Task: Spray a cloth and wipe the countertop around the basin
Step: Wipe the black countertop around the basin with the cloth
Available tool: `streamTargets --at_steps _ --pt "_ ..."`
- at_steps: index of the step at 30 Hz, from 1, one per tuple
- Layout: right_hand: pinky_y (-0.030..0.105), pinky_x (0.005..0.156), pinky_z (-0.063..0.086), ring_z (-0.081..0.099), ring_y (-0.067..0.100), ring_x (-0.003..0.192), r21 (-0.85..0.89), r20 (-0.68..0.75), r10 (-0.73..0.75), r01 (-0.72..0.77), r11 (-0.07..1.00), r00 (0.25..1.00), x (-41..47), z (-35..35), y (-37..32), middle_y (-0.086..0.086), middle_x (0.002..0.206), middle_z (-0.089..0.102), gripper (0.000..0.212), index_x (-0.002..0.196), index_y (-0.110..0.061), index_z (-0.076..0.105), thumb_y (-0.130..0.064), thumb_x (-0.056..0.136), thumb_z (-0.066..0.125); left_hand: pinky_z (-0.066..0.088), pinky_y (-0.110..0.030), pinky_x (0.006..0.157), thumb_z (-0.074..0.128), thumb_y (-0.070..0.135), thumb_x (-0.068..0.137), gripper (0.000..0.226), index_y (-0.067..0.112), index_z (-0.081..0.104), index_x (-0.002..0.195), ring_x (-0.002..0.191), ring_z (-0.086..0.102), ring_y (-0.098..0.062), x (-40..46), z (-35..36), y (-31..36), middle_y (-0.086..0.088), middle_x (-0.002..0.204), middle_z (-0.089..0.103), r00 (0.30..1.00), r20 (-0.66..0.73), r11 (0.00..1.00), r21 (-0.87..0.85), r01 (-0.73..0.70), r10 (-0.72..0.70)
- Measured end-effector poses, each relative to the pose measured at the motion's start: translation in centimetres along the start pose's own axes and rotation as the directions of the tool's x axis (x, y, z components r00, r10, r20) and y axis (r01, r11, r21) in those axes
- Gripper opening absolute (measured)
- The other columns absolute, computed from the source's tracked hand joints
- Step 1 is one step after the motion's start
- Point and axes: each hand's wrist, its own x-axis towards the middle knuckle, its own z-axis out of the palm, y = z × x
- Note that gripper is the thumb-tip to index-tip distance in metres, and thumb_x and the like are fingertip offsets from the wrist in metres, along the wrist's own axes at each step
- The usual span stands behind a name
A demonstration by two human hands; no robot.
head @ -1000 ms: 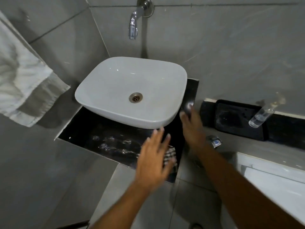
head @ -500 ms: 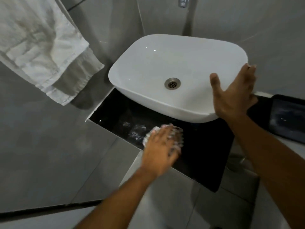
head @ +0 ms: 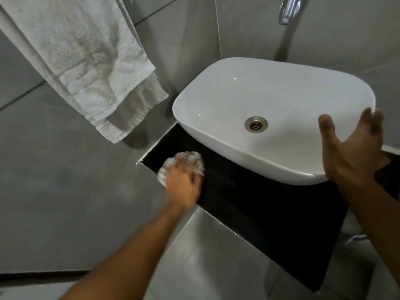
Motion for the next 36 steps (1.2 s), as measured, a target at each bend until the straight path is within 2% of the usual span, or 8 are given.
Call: streamTargets --at_steps 5,7,11,14,19,25,31,36 --pt "0.065 0.112 0.021 0.019 0.034 0.146 -0.030 -0.028 0.004 -0.005 1.000 1.000 -0.4 -0.2 -0.2 0.012 0.161 0.017 0.089 0.151 -0.014 0.019 -0.072 0.086 0.038 0.018 -0.025 0.114 0.062 0.022 0.087 0.028 0.023 0.067 0.114 0.130 0.042 -0.007 -10.6 3.1 14.1 0.004 0.126 0.066 0.906 -0.053 0.869 -0.264 -0.418 0.420" --pt "0.065 0.111 0.021 0.019 0.034 0.146 -0.025 -0.042 0.002 -0.003 1.000 0.999 -0.5 -0.3 0.0 0.013 0.161 0.017 0.087 0.150 -0.014 0.020 -0.071 0.087 0.039 0.011 -0.033 0.120 0.057 0.037 0.088 0.040 0.029 0.059 0.127 0.139 0.035 -0.013 -13.1 4.8 17.6 0.006 0.139 0.057 0.891 -0.026 0.863 -0.236 -0.446 0.453" --pt "0.065 0.112 0.019 0.016 0.033 0.147 -0.041 -0.008 -0.042 0.042 0.998 0.999 -0.4 -0.4 0.3 0.013 0.162 0.012 0.087 0.150 -0.013 0.018 -0.071 0.088 0.037 0.006 -0.036 0.123 0.052 0.047 0.090 0.050 0.034 0.047 0.138 0.147 0.026 -0.016 -12.9 6.4 16.4 0.009 0.151 0.045 0.830 -0.025 0.806 -0.223 -0.548 0.557" --pt "0.063 0.114 0.015 0.012 0.031 0.149 -0.039 0.010 -0.030 0.030 0.999 1.000 -0.2 -0.2 0.5 0.011 0.164 0.008 0.091 0.152 -0.014 0.016 -0.073 0.086 0.036 0.024 -0.042 0.118 0.057 0.032 0.092 0.034 0.026 0.060 0.126 0.138 0.042 -0.019 -8.9 4.7 11.2 0.004 0.140 0.057 0.790 -0.078 0.723 -0.355 -0.592 0.608" --pt "0.061 0.116 0.014 0.012 0.031 0.149 -0.053 0.027 -0.025 0.027 0.998 0.999 0.0 0.0 0.7 0.010 0.164 0.009 0.092 0.153 -0.014 0.014 -0.074 0.086 0.035 0.031 -0.044 0.115 0.041 0.039 0.093 0.047 0.020 0.058 0.132 0.135 0.047 -0.029 1.9 -0.8 -5.6 -0.008 0.142 0.056 0.994 -0.029 0.992 -0.066 -0.105 0.103" --pt "0.062 0.114 0.013 0.013 0.031 0.149 -0.079 0.027 -0.004 0.006 0.997 1.000 -0.1 -0.1 0.1 0.010 0.164 0.010 0.093 0.153 -0.014 0.018 -0.074 0.084 0.035 0.018 -0.051 0.120 0.049 0.025 0.098 0.043 0.014 0.050 0.140 0.145 0.029 -0.035 2.1 -0.5 -6.8 -0.015 0.153 0.041 0.968 -0.082 0.972 -0.044 0.233 -0.236" --pt "0.065 0.111 0.013 0.011 0.032 0.149 -0.095 0.015 0.011 -0.009 0.995 1.000 -0.3 -0.2 0.1 0.010 0.164 0.010 0.095 0.152 -0.014 0.022 -0.077 0.082 0.034 0.014 -0.048 0.122 0.050 0.031 0.091 0.049 0.024 0.051 0.139 0.147 0.026 -0.026 -8.7 2.2 6.2 -0.006 0.152 0.044 1.000 -0.008 0.985 -0.173 -0.022 0.021" --pt "0.066 0.113 0.012 0.011 0.031 0.149 -0.119 0.029 0.024 -0.020 0.993 0.999 -0.2 -1.2 0.3 0.009 0.164 0.010 0.090 0.153 -0.015 0.023 -0.072 0.086 0.038 0.014 -0.045 0.122 0.051 0.038 0.092 0.042 0.033 0.052 0.134 0.145 0.029 -0.022 -16.4 5.3 18.5 0.007 0.150 0.046 0.903 0.019 0.854 -0.334 -0.399 0.430"
